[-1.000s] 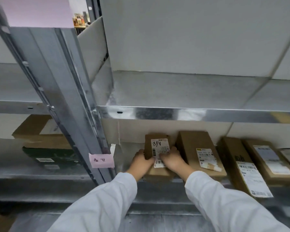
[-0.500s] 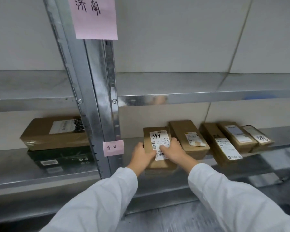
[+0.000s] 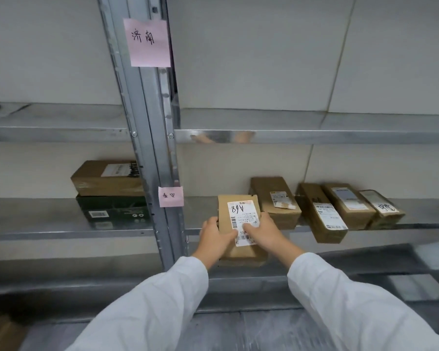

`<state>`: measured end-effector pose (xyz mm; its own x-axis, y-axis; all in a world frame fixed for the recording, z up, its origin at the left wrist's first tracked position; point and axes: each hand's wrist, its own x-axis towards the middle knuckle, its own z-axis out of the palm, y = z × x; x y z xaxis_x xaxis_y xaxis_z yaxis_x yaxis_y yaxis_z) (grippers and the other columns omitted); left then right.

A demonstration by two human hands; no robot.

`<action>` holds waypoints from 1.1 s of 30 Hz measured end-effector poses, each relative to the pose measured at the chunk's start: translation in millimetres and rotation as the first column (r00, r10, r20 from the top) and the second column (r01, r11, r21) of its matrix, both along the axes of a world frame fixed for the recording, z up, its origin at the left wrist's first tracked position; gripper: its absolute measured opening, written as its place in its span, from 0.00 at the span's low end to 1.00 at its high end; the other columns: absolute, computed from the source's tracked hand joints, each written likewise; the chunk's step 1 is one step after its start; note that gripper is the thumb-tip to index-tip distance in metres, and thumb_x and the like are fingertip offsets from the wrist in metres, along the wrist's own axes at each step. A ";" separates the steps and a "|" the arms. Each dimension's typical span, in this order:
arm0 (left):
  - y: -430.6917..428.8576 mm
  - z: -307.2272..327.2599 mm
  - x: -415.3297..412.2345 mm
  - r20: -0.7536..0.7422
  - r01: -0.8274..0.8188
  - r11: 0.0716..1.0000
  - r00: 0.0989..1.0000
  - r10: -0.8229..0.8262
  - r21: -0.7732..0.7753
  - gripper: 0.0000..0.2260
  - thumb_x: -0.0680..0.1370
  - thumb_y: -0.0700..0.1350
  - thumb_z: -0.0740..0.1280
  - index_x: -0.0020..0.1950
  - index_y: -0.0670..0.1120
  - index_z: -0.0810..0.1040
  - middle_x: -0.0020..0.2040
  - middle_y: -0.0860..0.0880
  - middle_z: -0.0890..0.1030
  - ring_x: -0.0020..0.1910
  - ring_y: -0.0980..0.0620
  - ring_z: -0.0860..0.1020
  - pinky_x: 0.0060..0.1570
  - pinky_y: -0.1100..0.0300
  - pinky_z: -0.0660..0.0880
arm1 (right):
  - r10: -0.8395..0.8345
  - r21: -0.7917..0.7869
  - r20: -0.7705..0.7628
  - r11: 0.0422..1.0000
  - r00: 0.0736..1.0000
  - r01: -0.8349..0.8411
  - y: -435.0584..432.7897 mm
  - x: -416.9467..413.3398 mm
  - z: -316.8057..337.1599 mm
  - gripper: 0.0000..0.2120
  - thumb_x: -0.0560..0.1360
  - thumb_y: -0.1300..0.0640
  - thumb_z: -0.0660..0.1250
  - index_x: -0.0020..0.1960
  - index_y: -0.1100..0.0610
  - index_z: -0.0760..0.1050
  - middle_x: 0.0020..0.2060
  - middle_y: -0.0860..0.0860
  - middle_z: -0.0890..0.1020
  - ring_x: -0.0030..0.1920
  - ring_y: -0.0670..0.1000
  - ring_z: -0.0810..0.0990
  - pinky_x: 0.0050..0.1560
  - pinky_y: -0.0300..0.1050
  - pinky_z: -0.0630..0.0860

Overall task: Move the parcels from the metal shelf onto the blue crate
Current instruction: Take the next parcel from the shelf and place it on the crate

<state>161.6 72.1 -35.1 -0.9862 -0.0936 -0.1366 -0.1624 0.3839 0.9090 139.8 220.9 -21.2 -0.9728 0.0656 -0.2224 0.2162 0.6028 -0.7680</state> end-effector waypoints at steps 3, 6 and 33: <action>30.1 4.5 38.9 -0.001 -0.041 0.999 0.999 0.041 -0.023 0.22 0.74 0.48 0.73 0.65 0.45 0.71 0.62 0.47 0.73 0.59 0.48 0.75 0.62 0.49 0.75 | 0.014 -0.017 0.007 1.000 1.000 -0.014 28.9 29.3 2.3 0.25 0.76 0.54 0.68 0.68 0.60 0.62 0.63 0.57 0.74 0.57 0.56 0.79 0.58 0.56 0.78; 69.1 9.4 72.3 -0.010 -0.027 0.999 1.000 0.027 -0.033 0.22 0.74 0.50 0.72 0.65 0.48 0.70 0.62 0.48 0.73 0.62 0.47 0.73 0.64 0.47 0.73 | 0.023 -0.048 -0.013 0.999 1.000 -0.023 68.3 60.4 3.6 0.24 0.77 0.53 0.67 0.67 0.58 0.60 0.62 0.56 0.75 0.55 0.55 0.80 0.55 0.54 0.80; 589.5 14.2 182.4 -0.105 0.791 0.605 0.597 -0.795 -0.090 0.23 0.73 0.52 0.71 0.65 0.49 0.71 0.60 0.49 0.72 0.63 0.48 0.72 0.64 0.47 0.71 | -0.799 -0.028 -0.085 0.599 0.595 0.800 556.4 306.0 16.1 0.24 0.76 0.54 0.68 0.67 0.61 0.63 0.63 0.57 0.73 0.58 0.55 0.77 0.50 0.48 0.76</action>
<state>343.9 661.6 -20.9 -0.6811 0.7318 -0.0231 0.3297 0.3347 0.8827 445.7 777.3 -5.1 -0.5426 0.8280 -0.1410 0.5553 0.2276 -0.7999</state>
